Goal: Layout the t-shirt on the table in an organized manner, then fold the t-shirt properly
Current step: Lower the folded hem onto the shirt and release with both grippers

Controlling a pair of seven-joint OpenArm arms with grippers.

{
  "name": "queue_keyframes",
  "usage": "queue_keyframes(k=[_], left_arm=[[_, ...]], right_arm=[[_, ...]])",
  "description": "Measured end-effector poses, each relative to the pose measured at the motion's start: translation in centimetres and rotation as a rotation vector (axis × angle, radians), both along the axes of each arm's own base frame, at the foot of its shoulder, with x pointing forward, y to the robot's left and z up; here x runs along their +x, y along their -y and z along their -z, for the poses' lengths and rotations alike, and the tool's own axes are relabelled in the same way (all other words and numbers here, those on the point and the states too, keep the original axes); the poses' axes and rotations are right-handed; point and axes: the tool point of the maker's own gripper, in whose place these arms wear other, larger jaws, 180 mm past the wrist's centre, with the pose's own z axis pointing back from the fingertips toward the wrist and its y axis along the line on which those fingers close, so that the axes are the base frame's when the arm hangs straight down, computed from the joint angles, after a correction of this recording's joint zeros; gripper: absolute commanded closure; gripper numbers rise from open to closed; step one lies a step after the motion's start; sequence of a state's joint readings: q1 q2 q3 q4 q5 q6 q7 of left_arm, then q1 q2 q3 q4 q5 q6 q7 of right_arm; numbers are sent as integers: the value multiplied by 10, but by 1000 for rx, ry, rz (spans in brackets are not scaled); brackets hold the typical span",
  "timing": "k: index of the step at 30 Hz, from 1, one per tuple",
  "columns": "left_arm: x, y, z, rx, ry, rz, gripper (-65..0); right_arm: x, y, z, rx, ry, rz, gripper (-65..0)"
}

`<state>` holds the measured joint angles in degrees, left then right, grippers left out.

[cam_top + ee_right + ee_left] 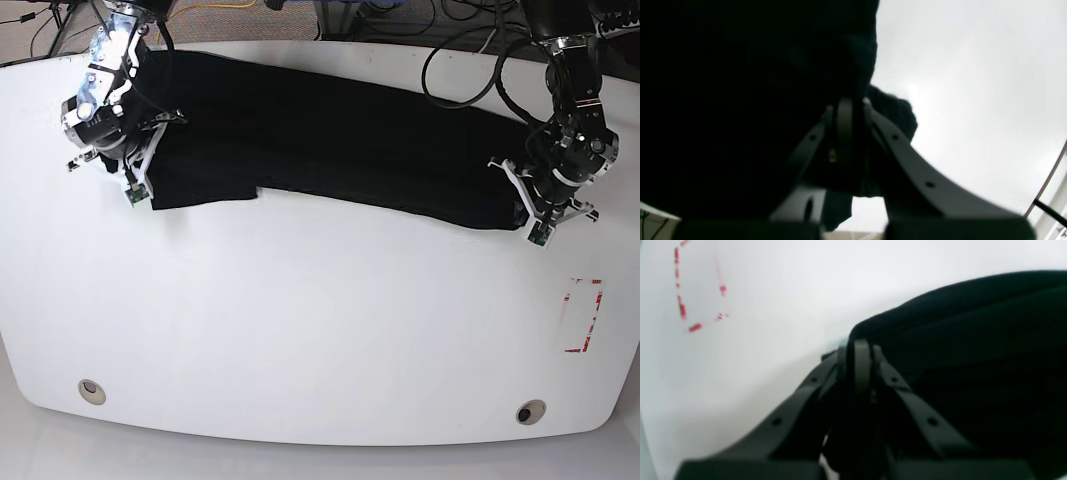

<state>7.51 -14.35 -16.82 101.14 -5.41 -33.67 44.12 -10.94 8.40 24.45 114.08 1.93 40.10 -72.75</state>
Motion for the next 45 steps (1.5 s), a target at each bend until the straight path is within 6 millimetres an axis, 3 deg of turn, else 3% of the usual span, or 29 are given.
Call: queue_keyframes(k=[8, 19, 22, 24, 26, 27, 28, 32, 36, 41, 45], left_arm=[[-18, -13, 10, 37, -52, 11, 0], [-38, -14, 24, 45, -105, 20, 0], [-41, -19, 24, 62, -114, 24, 0], [-42, -20, 25, 64, -117, 24, -4], [-42, -20, 25, 65, -119, 26, -68], [-43, -19, 26, 68, -122, 33, -90], [-44, -20, 26, 72, -125, 34, -150], [-46, -20, 27, 88, -136, 54, -346], [-45, -21, 27, 91, -136, 54, -482], [-44, -20, 24, 93, -127, 56, -468], [-35, -20, 1, 106, -57, 55, -469]], right_arm=[[-21, 0, 9, -2, -53, -1, -6], [-48, 0, 21, -3, -123, -7, -10], [-51, -3, 23, 7, -127, -10, -60], [-54, -4, 25, 9, -135, -11, -159], [-56, -3, 25, 1, -144, -9, -290], [-57, -2, 26, -3, -149, -6, -323], [-57, 0, 25, -8, -150, -4, -411], [-60, 5, 25, -25, -156, 5, -568], [-60, 6, 25, -27, -156, 4, -575], [-41, 6, 16, -12, -76, 3, -541], [-25, 12, 3, 42, 13, 50, -523]])
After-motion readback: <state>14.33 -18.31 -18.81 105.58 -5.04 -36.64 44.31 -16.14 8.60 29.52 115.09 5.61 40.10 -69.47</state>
